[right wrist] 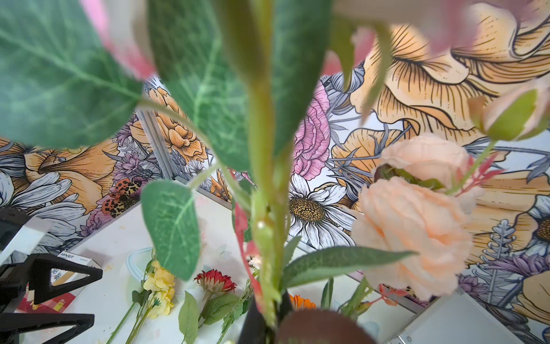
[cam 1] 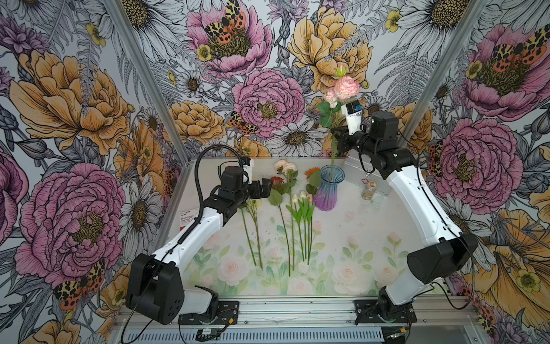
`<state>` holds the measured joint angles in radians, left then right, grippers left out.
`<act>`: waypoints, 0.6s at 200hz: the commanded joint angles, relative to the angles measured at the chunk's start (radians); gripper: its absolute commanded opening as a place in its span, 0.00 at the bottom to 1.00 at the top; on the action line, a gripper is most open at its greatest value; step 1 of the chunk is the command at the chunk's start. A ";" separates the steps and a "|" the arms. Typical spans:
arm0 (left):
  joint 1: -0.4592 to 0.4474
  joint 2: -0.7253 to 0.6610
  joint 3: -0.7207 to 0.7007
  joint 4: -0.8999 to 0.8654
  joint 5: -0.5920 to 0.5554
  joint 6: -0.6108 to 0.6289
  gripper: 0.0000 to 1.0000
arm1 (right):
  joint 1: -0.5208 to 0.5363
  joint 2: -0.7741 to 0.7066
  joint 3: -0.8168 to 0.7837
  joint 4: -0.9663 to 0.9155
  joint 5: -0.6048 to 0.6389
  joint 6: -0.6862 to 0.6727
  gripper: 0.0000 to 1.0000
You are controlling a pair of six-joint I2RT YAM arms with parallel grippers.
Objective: Place the pink flowers into the vase
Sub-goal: Place the flower in the vase.
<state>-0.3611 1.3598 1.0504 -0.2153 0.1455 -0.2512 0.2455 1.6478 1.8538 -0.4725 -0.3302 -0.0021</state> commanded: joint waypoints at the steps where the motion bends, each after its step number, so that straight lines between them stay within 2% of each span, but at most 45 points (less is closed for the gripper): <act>1: -0.010 0.012 0.037 -0.010 -0.006 0.021 0.99 | 0.008 0.016 -0.005 0.031 -0.003 -0.010 0.00; 65: -0.012 0.033 0.038 -0.020 -0.012 0.021 0.99 | 0.008 0.041 -0.025 0.028 0.014 -0.009 0.00; 120: -0.019 0.068 0.059 -0.033 -0.011 0.026 0.99 | 0.010 0.045 -0.033 0.029 0.026 0.002 0.11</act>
<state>-0.3691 1.4166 1.0748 -0.2371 0.1452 -0.2508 0.2455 1.6825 1.8309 -0.4488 -0.3176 -0.0017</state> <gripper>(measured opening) 0.987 0.092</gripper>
